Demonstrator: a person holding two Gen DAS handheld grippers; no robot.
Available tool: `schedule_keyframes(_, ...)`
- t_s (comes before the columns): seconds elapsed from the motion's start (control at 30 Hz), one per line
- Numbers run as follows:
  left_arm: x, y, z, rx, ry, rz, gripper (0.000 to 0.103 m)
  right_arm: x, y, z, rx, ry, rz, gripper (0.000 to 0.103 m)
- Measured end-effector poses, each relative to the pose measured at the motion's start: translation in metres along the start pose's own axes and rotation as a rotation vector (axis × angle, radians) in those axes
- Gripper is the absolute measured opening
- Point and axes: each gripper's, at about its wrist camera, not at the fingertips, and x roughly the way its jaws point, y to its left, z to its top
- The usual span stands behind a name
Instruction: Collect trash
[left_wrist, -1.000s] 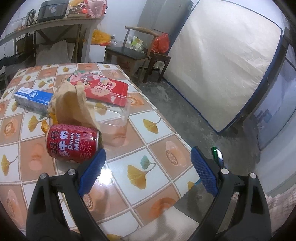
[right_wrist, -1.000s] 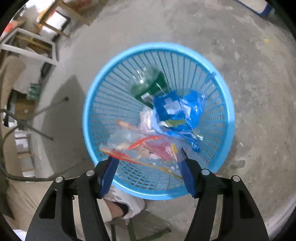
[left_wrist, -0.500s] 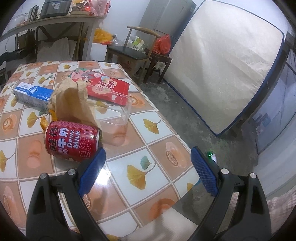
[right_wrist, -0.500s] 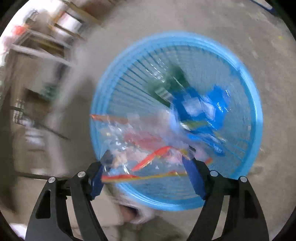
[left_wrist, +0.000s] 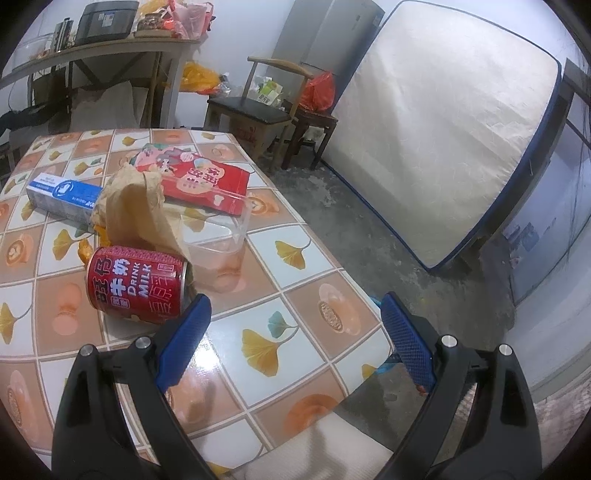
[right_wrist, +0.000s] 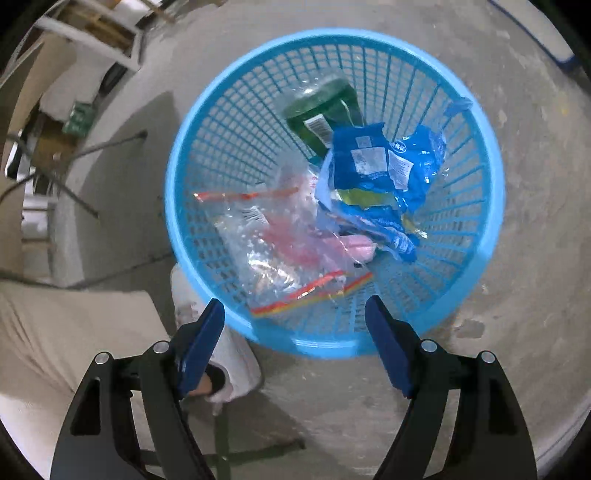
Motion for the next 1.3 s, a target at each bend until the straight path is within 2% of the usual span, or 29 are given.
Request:
schedule_keyframes(0.13, -0.001, 0.000, -0.001, 0.002, -0.001, 0.013, 0.089, -0.026, -0.001, -0.014, -0.018, -0.050, 0.021, 0.076)
schedule_keyframes(0.27, -0.004, 0.004, -0.001, -0.004, -0.010, 0.035, 0.089, -0.066, 0.006, -0.020, 0.009, -0.151, 0.093, 0.076)
schedule_keyframes(0.4, -0.011, 0.016, -0.005, -0.010, -0.011, 0.093, 0.089, -0.109, 0.022, -0.025, 0.009, -0.249, 0.156, 0.076)
schedule_keyframes(0.57, -0.024, 0.033, -0.015, 0.002, -0.026, 0.195, 0.089, -0.173, 0.079, -0.028, -0.093, -0.376, 0.280, 0.076)
schedule_keyframes(0.73, -0.034, 0.050, -0.026, 0.005, -0.050, 0.287, 0.089, -0.229, 0.170, -0.035, -0.331, -0.467, 0.381, 0.076)
schedule_keyframes(0.83, -0.036, 0.061, -0.029, -0.016, -0.065, 0.302, 0.089, -0.246, 0.225, -0.036, -0.436, -0.470, 0.481, 0.076)
schedule_keyframes(0.93, -0.034, 0.067, -0.032, 0.003, -0.086, 0.316, 0.089, -0.248, 0.277, -0.035, -0.533, -0.448, 0.564, 0.076)
schedule_keyframes(1.1, -0.014, 0.067, -0.031, 0.144, -0.074, 0.360, 0.089, -0.239, 0.342, -0.026, -0.595, -0.385, 0.592, 0.076)
schedule_keyframes(1.3, 0.011, 0.080, -0.012, 0.189, -0.039, 0.312, 0.094, -0.226, 0.383, -0.006, -0.588, -0.274, 0.612, 0.076)
